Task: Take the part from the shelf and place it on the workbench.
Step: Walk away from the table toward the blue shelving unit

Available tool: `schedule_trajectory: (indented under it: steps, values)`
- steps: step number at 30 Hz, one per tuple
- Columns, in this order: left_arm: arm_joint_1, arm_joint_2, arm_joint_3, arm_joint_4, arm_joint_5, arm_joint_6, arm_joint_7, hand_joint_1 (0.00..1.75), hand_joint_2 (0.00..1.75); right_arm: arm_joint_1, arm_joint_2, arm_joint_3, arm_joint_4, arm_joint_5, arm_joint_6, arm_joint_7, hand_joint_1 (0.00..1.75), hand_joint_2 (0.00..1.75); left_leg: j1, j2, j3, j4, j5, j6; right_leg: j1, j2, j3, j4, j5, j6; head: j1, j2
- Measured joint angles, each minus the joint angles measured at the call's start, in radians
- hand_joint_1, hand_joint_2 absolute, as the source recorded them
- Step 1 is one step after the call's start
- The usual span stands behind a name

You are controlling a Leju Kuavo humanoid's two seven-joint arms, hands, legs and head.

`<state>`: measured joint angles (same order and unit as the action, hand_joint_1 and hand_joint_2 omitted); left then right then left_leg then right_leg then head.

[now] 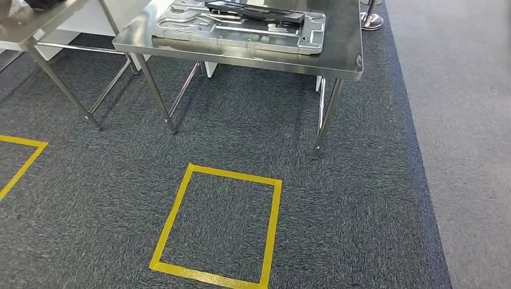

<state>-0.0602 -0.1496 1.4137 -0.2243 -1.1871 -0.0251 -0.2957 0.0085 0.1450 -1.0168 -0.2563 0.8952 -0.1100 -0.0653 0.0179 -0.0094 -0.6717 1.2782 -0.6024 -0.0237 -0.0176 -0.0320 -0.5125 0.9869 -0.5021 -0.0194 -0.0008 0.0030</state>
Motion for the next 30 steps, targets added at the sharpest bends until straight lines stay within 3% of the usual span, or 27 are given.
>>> schedule_trajectory:
  steps: [1, 2, 4, 6, 7, 9, 11, 13, 15, 16, 17, 18, 20, 22, 24, 25, 27, 28, 30]
  values:
    - [0.001, 0.000, 0.000, 0.000, -0.002, 0.001, 0.003, 0.00, 0.00, 0.000, 0.001, 0.009, 0.005, 0.008, 0.012, 0.009, 0.00, 0.00, 0.000, 0.002, -0.001, 0.014, 0.003, -0.001, 0.002, -0.010, -0.002, 0.002, 0.000, 0.000, 0.000, 0.000]
    - [0.002, 0.000, 0.000, 0.000, -0.004, 0.001, 0.006, 0.00, 0.00, 0.000, 0.002, 0.016, 0.009, 0.014, 0.022, 0.018, 0.00, 0.00, 0.000, 0.006, 0.018, -0.014, 0.024, 0.000, 0.002, -0.019, -0.002, 0.004, -0.001, 0.001, 0.000, 0.000]
    - [0.002, 0.000, 0.000, 0.000, -0.007, 0.003, 0.010, 0.00, 0.00, -0.001, 0.005, 0.028, 0.015, 0.024, 0.041, 0.032, 0.00, 0.00, -0.002, 0.035, 0.093, -0.148, 0.081, 0.006, 0.005, -0.036, -0.001, 0.010, -0.004, 0.006, 0.000, 0.000]
    - [-0.002, 0.000, 0.000, 0.000, -0.010, 0.004, 0.011, 0.00, 0.00, -0.002, 0.007, 0.036, 0.020, 0.032, 0.060, 0.043, 0.00, 0.00, -0.008, 0.065, 0.139, -0.245, 0.106, 0.017, 0.009, -0.051, 0.000, 0.015, -0.008, 0.016, 0.000, 0.000]
    - [-0.003, 0.000, -0.001, 0.000, -0.012, 0.004, 0.011, 0.00, 0.00, -0.004, 0.008, 0.040, 0.022, 0.037, 0.072, 0.047, 0.00, 0.00, -0.011, 0.070, 0.142, -0.259, 0.104, 0.022, 0.012, -0.059, 0.000, 0.016, -0.009, 0.021, 0.000, 0.000]
    - [-0.002, 0.001, -0.002, 0.000, -0.020, 0.004, 0.011, 0.00, 0.00, -0.008, 0.009, 0.047, 0.025, 0.046, 0.104, 0.056, 0.00, 0.00, -0.012, 0.052, 0.139, -0.264, 0.109, 0.036, 0.011, -0.070, 0.003, 0.016, -0.010, 0.034, 0.001, 0.000]
    - [-0.001, 0.001, -0.008, 0.000, -0.035, 0.006, 0.012, 0.00, 0.00, -0.010, 0.009, 0.051, 0.028, 0.056, 0.140, 0.067, 0.00, 0.00, -0.010, 0.037, 0.139, -0.271, 0.118, 0.050, 0.006, -0.038, -0.007, 0.045, -0.037, 0.047, 0.004, 0.000]
    - [-0.003, 0.002, -0.021, 0.000, -0.062, 0.014, 0.017, 0.00, 0.00, -0.009, 0.009, 0.053, 0.031, 0.065, 0.168, 0.077, 0.00, 0.00, -0.009, 0.020, 0.133, -0.273, 0.126, 0.060, 0.004, 0.010, -0.056, 0.151, -0.103, 0.054, 0.008, 0.000]
    - [-0.003, 0.003, -0.041, 0.000, -0.100, 0.026, 0.029, 0.00, 0.00, -0.008, 0.009, 0.057, 0.034, 0.076, 0.183, 0.083, 0.00, 0.00, -0.012, -0.002, 0.126, -0.273, 0.131, 0.065, 0.004, 0.025, -0.116, 0.276, -0.154, 0.054, 0.010, 0.000]
    - [-0.002, 0.003, -0.053, 0.000, -0.117, 0.032, 0.037, 0.00, 0.00, -0.008, 0.009, 0.059, 0.035, 0.081, 0.186, 0.084, 0.00, 0.00, -0.013, -0.015, 0.124, -0.272, 0.133, 0.065, 0.004, 0.027, -0.129, 0.300, -0.151, 0.052, 0.010, 0.000]
    - [0.000, 0.003, -0.065, 0.000, -0.132, 0.038, 0.045, 0.00, 0.00, -0.008, 0.009, 0.062, 0.036, 0.086, 0.189, 0.084, 0.00, 0.00, -0.015, -0.027, 0.124, -0.271, 0.134, 0.064, 0.005, 0.029, -0.121, 0.282, -0.128, 0.048, 0.010, 0.000]
    - [0.001, 0.003, -0.077, 0.000, -0.142, 0.041, 0.050, 0.00, 0.00, -0.008, 0.009, 0.065, 0.036, 0.089, 0.191, 0.085, 0.00, 0.00, -0.016, -0.040, 0.125, -0.271, 0.134, 0.063, 0.007, 0.037, -0.094, 0.225, -0.089, 0.041, 0.010, 0.000]
    - [0.000, 0.000, -0.095, 0.000, -0.151, 0.046, 0.056, 0.00, 0.00, -0.008, 0.007, 0.069, 0.037, 0.094, 0.191, 0.085, 0.00, 0.00, -0.017, -0.064, 0.124, -0.269, 0.137, 0.059, 0.011, 0.082, -0.030, 0.082, -0.023, 0.021, 0.009, 0.000]
    - [-0.002, -0.003, -0.108, 0.001, -0.154, 0.048, 0.058, 0.00, 0.00, -0.009, 0.004, 0.071, 0.038, 0.096, 0.191, 0.086, 0.00, 0.00, -0.013, -0.083, 0.118, -0.269, 0.141, 0.049, 0.015, 0.111, -0.002, 0.013, -0.006, 0.009, 0.008, 0.000]
    - [-0.001, -0.002, -0.116, 0.001, -0.155, 0.049, 0.059, 0.00, 0.00, -0.012, 0.004, 0.074, 0.039, 0.096, 0.192, 0.086, 0.00, 0.00, -0.011, -0.103, 0.113, -0.272, 0.146, 0.035, 0.015, 0.093, 0.003, 0.000, -0.001, 0.006, 0.008, 0.000]
    - [0.000, -0.002, -0.118, 0.001, -0.156, 0.049, 0.060, 0.00, 0.00, -0.012, 0.005, 0.075, 0.039, 0.097, 0.192, 0.086, 0.00, 0.00, -0.011, -0.100, 0.110, -0.269, 0.144, 0.030, 0.012, 0.080, 0.008, -0.010, 0.004, 0.003, 0.007, 0.000]
    - [0.001, 0.000, -0.123, 0.001, -0.156, 0.049, 0.063, 0.00, 0.00, -0.011, 0.006, 0.076, 0.039, 0.095, 0.194, 0.083, 0.00, 0.00, -0.014, -0.062, 0.087, -0.217, 0.107, 0.020, 0.004, 0.051, 0.018, -0.031, 0.015, -0.006, -0.001, 0.000]
    - [0.000, 0.000, -0.125, 0.001, -0.152, 0.049, 0.065, 0.00, 0.00, -0.010, 0.006, 0.075, 0.040, 0.085, 0.195, 0.075, 0.00, 0.00, -0.011, -0.035, 0.062, -0.163, 0.073, 0.016, 0.006, 0.036, 0.020, -0.034, 0.017, -0.009, -0.005, 0.000]
    - [-0.001, -0.001, -0.127, 0.001, -0.142, 0.049, 0.066, 0.00, 0.00, -0.008, 0.006, 0.062, 0.040, 0.050, 0.188, 0.045, 0.00, 0.00, -0.003, -0.010, 0.009, -0.042, 0.013, 0.003, 0.006, 0.005, 0.017, -0.033, 0.016, -0.010, -0.010, 0.000]
